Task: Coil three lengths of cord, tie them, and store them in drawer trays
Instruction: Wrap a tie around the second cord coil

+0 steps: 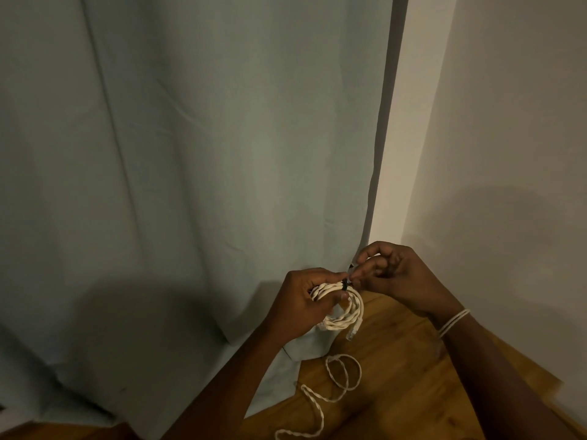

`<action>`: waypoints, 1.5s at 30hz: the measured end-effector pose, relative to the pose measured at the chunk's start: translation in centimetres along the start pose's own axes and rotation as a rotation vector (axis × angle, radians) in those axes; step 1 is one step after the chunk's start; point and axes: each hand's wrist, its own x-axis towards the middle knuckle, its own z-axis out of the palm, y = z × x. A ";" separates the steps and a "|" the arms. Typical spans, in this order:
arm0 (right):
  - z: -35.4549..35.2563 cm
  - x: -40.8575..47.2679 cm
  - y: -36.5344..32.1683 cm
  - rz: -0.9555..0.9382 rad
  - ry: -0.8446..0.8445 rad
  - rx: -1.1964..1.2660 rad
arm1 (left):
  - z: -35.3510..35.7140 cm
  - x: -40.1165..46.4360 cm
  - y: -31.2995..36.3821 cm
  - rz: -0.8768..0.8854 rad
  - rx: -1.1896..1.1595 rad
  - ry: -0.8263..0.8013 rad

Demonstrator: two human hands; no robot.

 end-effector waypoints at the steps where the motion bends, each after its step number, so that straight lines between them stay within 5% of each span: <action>1: -0.1 0.0 0.1 0.010 -0.007 0.014 | 0.1 0.0 0.2 -0.005 -0.011 -0.004; 27: 2.5 -2.8 -1.6 0.157 0.023 0.335 | -0.6 -2.2 3.3 -0.012 -0.150 0.016; 37: 4.7 -6.7 -2.9 0.061 0.207 0.216 | -0.1 -4.6 4.5 -0.012 -0.231 -0.023; 45: 4.0 -11.0 -2.7 0.168 0.305 0.267 | 2.8 -5.2 5.2 0.060 -0.244 -0.092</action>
